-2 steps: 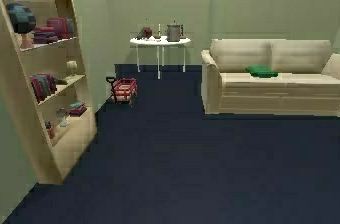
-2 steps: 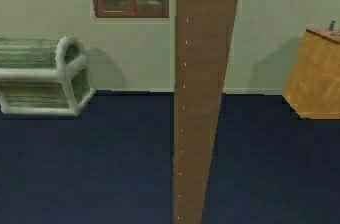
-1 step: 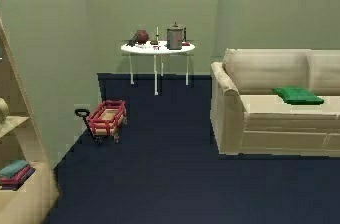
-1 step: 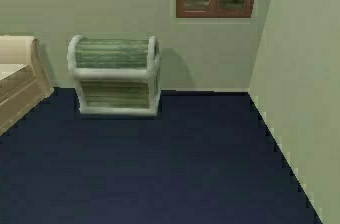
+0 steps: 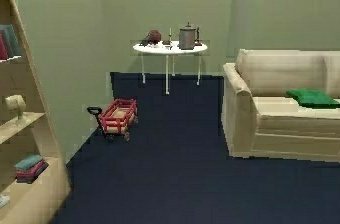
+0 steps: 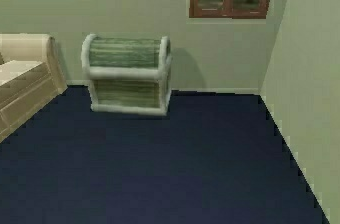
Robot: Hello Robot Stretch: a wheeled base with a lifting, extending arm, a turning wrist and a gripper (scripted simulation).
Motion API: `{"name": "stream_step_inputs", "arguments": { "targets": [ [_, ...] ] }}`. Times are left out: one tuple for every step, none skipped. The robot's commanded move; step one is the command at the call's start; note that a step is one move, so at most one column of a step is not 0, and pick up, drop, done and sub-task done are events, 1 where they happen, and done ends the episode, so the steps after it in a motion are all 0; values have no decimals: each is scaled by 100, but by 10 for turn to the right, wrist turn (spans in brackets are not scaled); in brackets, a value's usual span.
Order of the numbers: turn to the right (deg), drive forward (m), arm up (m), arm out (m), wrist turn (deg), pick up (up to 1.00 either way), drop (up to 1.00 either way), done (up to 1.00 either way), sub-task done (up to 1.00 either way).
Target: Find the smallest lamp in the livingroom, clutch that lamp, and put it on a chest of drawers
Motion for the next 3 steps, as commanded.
{"name": "stream_step_inputs", "arguments": {
  "targets": [
    [0, 100, 0, 0, 0, 0, 0, 0, 0],
    [0, 100, 0, 0, 0, 0, 0, 0, 0],
    [0, 100, 0, 0, 0, 0, 0, 0, 0]
  ]
}}
